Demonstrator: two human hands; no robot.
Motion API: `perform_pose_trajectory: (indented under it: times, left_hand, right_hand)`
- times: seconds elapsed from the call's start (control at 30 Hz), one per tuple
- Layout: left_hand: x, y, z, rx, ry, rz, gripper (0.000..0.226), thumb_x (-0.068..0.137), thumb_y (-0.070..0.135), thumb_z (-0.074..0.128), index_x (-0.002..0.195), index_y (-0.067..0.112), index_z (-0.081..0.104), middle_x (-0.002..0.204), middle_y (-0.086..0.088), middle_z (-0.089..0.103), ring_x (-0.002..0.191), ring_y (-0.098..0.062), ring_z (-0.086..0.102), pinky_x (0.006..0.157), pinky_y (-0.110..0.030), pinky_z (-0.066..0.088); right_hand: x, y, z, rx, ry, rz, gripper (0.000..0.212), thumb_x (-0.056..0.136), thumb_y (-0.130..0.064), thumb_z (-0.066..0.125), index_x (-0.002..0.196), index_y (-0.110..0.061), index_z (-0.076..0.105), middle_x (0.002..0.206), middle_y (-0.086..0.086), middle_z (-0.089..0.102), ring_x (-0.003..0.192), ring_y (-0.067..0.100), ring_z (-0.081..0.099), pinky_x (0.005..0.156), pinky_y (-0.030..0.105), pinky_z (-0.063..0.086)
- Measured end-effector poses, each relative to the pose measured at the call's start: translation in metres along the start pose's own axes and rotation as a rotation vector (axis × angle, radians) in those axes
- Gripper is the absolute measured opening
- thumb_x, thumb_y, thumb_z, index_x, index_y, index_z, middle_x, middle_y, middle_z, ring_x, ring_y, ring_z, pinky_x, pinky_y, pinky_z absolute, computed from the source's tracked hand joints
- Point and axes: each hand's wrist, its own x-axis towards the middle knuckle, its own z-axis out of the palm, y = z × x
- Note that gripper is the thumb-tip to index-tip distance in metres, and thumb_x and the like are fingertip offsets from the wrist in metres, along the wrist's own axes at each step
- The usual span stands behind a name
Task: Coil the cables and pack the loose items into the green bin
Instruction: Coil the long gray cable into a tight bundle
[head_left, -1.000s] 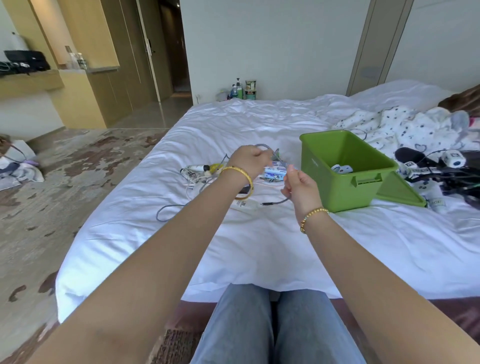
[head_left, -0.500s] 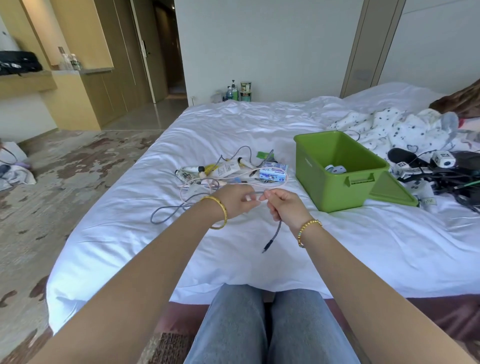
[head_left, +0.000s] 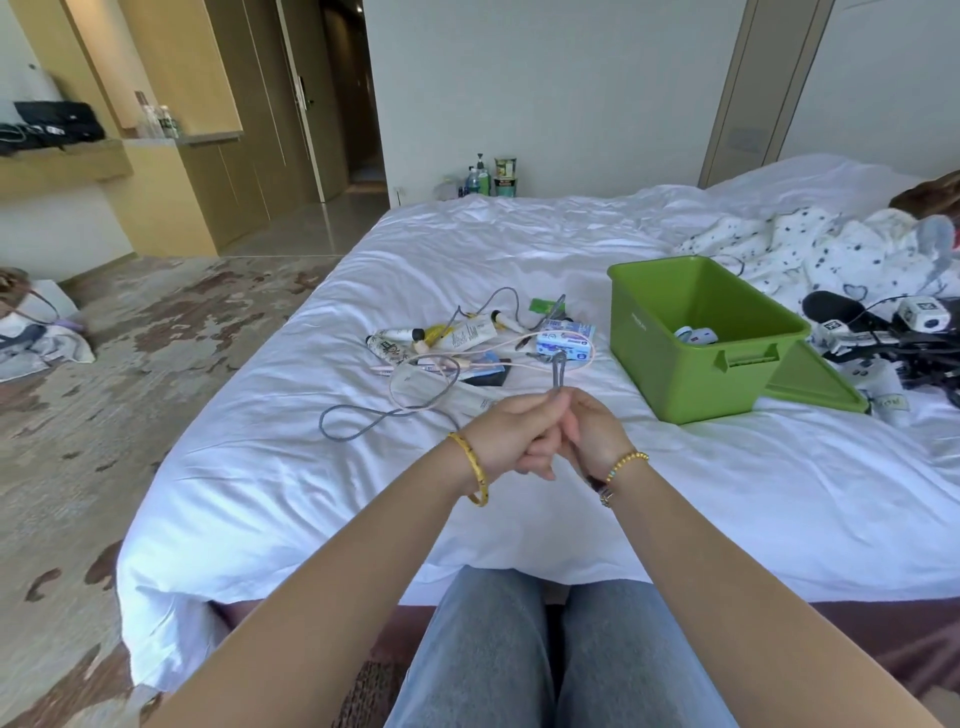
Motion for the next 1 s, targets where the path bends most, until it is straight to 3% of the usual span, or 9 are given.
perform_pose_trajectory:
  times: [0.17,0.23,0.37,0.5,0.67,0.73,0.83,0.9,1.0]
  left_hand:
    - [0.008,-0.008,-0.029,-0.178,0.305,-0.145,0.041,0.100,0.039,0.031,0.072,0.014,0.049,0.035,0.012,0.027,0.030,-0.006,0.022,0.039,-0.013,0.035]
    - [0.007,-0.015,-0.037,-0.254,0.372,-0.157,0.043,0.100,0.039,0.033,0.072,0.013,0.052,0.039,0.009,0.036,0.033,-0.007,0.031,0.043,-0.016,0.041]
    - [0.005,-0.021,-0.056,0.117,0.581,-0.146,0.041,0.098,0.046,0.031,0.092,0.029,0.068,0.093,0.003,0.060,0.073,-0.002,0.052,0.066,-0.014,0.043]
    - [-0.002,-0.032,-0.084,0.315,0.464,-0.126,0.049,0.097,0.051,0.021,0.127,0.032,0.056,0.142,0.005,0.044,0.130,-0.011,0.038,0.099,-0.018,0.022]
    - [-0.004,-0.046,-0.101,0.287,0.391,-0.228,0.051,0.095,0.056,0.016,0.134,0.039,0.045,0.154,0.002,0.026,0.143,-0.015,0.020,0.118,-0.039,0.014]
    - [0.000,-0.051,-0.101,0.318,0.358,-0.243,0.053,0.094,0.058,0.014,0.134,0.041,0.044,0.155,0.003,0.024,0.144,-0.016,0.018,0.119,-0.040,0.013]
    - [0.012,-0.059,-0.106,0.431,0.383,-0.244,0.055,0.096,0.054,0.015,0.134,0.031,0.048,0.153,-0.002,0.028,0.143,-0.020,0.022,0.118,-0.041,0.015]
    - [0.018,-0.067,-0.120,0.593,0.506,-0.285,0.055,0.098,0.047,0.022,0.133,0.016,0.050,0.145,-0.010,0.042,0.135,-0.027,0.036,0.114,-0.040,0.025]
    - [0.015,-0.095,-0.151,0.921,0.630,-0.434,0.053,0.095,0.048,0.037,0.134,0.013,0.045,0.141,-0.008,0.046,0.133,-0.026,0.037,0.112,-0.045,0.025]
  right_hand:
    - [-0.006,0.008,-0.009,-0.089,-0.083,0.079,0.023,0.099,-0.009,0.036,0.089,-0.015,0.056,0.068,0.004,0.046,0.057,0.014,0.042,0.057,0.023,0.044]
    - [-0.008,0.012,-0.003,-0.159,-0.162,0.144,0.020,0.095,-0.002,0.043,0.101,-0.014,0.057,0.067,0.003,0.045,0.056,0.013,0.042,0.059,0.023,0.044]
    - [-0.011,0.019,0.027,-0.239,-0.372,0.200,0.036,0.090,-0.001,0.051,0.120,-0.021,0.051,0.063,-0.003,0.032,0.044,0.007,0.029,0.048,0.019,0.030]
    - [-0.006,0.027,0.054,-0.302,-0.426,0.151,0.020,0.089,-0.010,0.059,0.105,-0.021,0.056,0.059,-0.006,0.030,0.044,0.007,0.025,0.044,0.017,0.027]
    - [0.009,0.046,0.065,-0.404,-0.409,0.156,0.022,0.087,-0.011,0.062,0.106,-0.020,0.055,0.063,-0.004,0.034,0.047,0.008,0.030,0.047,0.019,0.033]
    - [0.014,0.054,0.068,-0.423,-0.417,0.161,0.012,0.086,-0.013,0.063,0.094,-0.021,0.058,0.062,-0.004,0.035,0.046,0.008,0.030,0.048,0.020,0.033]
    - [0.025,0.064,0.072,-0.467,-0.308,0.127,0.017,0.089,-0.018,0.059,0.074,-0.020,0.052,0.058,-0.002,0.037,0.048,0.011,0.031,0.045,0.019,0.030]
    - [0.037,0.064,0.071,-0.520,-0.125,0.065,0.028,0.095,-0.026,0.049,0.068,-0.018,0.048,0.054,-0.001,0.039,0.047,0.012,0.034,0.040,0.017,0.030]
    - [0.058,0.060,0.063,-0.416,0.085,0.055,0.034,0.099,-0.024,0.036,0.068,-0.016,0.047,0.056,0.002,0.047,0.039,0.006,0.043,0.034,0.013,0.032]
